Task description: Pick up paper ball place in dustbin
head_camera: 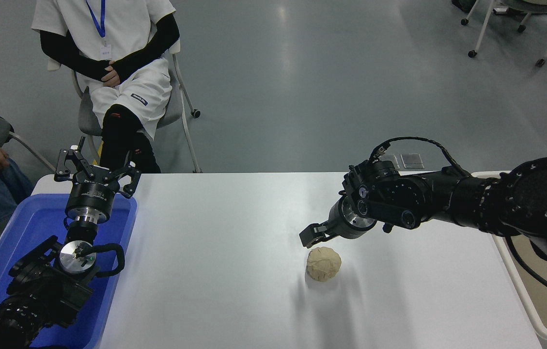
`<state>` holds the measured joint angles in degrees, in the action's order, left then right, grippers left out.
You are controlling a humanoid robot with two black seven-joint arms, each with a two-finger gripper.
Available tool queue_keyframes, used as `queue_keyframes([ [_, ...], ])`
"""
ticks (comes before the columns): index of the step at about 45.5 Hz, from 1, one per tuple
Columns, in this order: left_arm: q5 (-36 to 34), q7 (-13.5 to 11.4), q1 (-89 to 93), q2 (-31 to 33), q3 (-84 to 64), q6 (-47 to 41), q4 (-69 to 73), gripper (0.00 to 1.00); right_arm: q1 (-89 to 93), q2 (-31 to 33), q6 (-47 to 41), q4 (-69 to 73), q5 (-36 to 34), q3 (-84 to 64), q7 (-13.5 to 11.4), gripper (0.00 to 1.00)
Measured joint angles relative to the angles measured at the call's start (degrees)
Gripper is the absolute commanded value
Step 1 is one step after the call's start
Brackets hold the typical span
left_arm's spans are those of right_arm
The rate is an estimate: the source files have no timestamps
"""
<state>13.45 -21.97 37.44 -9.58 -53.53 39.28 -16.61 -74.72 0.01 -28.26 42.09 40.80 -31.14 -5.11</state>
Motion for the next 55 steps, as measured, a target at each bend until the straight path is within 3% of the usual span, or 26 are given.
queue_keyframes([
  [30, 0.0, 0.0, 0.0, 0.0, 0.0, 0.0, 0.0, 0.99, 6.5, 0.0, 11.1, -1.4, 0.1, 0.3, 0.0, 1.00],
  [55, 0.0, 0.0, 0.0, 0.0, 0.0, 0.1, 0.0, 0.99, 8.1, 0.0, 12.8, -0.9, -0.2, 0.3, 0.0, 1.00],
])
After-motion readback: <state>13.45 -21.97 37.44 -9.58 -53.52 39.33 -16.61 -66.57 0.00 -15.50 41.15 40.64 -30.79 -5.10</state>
